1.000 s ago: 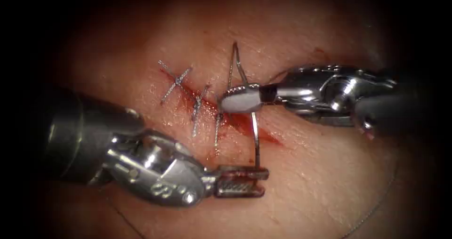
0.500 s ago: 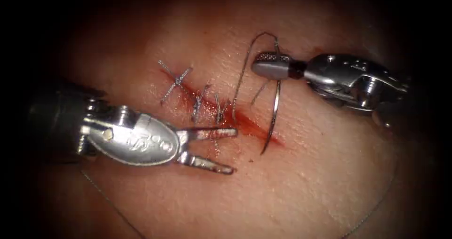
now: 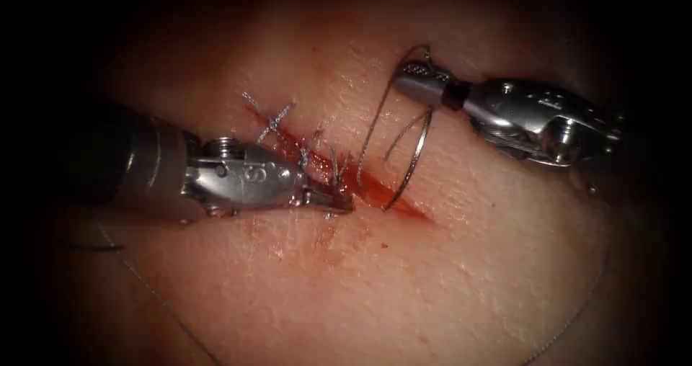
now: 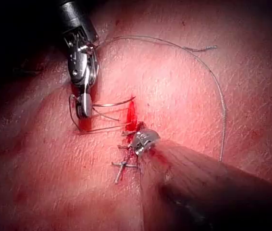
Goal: Wound Closure
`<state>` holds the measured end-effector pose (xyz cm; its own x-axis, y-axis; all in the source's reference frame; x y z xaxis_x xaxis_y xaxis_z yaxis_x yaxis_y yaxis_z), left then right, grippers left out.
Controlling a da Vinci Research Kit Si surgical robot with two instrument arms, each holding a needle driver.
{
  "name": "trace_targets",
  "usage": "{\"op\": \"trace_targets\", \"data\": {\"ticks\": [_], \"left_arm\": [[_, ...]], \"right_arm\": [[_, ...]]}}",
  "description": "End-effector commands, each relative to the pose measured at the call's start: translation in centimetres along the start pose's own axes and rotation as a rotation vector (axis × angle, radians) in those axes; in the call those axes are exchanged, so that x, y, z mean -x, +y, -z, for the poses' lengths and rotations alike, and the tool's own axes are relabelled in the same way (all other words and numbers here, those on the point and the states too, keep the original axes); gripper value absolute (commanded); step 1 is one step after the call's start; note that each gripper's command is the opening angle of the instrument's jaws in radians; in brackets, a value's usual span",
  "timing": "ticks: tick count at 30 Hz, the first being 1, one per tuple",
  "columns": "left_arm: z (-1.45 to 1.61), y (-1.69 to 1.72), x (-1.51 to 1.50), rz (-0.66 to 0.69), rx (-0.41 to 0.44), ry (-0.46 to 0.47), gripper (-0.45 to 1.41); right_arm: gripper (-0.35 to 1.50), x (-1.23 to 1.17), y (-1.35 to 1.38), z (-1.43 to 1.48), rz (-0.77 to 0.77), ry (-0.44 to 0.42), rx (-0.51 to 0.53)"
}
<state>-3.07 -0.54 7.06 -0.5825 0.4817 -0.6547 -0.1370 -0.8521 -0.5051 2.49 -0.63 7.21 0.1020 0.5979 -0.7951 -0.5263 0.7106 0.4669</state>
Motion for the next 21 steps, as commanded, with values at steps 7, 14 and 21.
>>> {"op": "trace_targets", "data": {"ticks": [7,14,21], "left_arm": [[-0.16,-0.16,-0.11,0.006,0.005,-0.027,-0.45],[-0.30,-0.26,-0.21,0.004,0.061,-0.019,-0.45],[-0.48,-0.54,-0.13,-0.002,0.076,-0.035,-0.45]], "right_arm": [[-0.35,0.13,-0.12,-0.02,0.056,-0.002,0.032],[-0.35,0.13,-0.10,-0.01,0.101,-0.001,0.049],[-0.35,0.13,-0.09,-0.01,0.152,-0.002,0.064]]}}
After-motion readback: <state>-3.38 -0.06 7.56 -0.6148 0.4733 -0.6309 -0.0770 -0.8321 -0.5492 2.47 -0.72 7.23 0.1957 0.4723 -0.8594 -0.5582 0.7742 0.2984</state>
